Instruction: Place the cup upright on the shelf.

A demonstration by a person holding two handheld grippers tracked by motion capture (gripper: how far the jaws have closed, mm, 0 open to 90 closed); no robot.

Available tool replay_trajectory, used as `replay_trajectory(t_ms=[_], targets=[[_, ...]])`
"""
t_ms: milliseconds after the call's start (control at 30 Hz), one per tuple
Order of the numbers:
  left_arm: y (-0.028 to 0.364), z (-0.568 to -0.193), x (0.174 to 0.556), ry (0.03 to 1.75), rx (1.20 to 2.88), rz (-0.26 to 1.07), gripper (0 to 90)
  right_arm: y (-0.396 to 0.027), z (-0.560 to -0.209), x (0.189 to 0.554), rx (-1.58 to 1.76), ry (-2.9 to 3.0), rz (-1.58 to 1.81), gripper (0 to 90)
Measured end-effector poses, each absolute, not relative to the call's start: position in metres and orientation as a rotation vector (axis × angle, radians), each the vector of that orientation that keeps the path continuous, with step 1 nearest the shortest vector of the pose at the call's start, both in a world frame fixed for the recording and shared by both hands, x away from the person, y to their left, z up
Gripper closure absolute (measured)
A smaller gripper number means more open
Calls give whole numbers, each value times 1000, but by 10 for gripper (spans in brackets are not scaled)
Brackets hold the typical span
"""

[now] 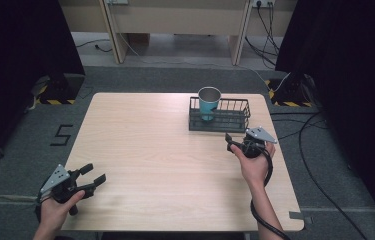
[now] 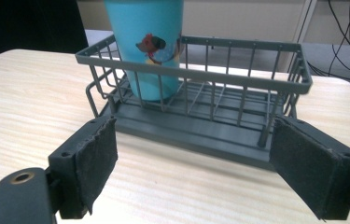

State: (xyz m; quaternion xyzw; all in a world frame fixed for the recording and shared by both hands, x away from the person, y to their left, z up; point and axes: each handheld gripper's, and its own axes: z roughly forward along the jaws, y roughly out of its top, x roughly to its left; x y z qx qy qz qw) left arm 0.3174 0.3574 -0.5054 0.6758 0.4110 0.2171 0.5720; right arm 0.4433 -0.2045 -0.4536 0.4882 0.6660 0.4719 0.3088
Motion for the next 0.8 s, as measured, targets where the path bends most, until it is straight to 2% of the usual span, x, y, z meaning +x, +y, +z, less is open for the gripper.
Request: replay_trajectory(t_ms=[800], targets=[[357, -505, 317, 967, 1585, 511, 241, -227, -465, 411, 1323, 1738, 1228, 161]])
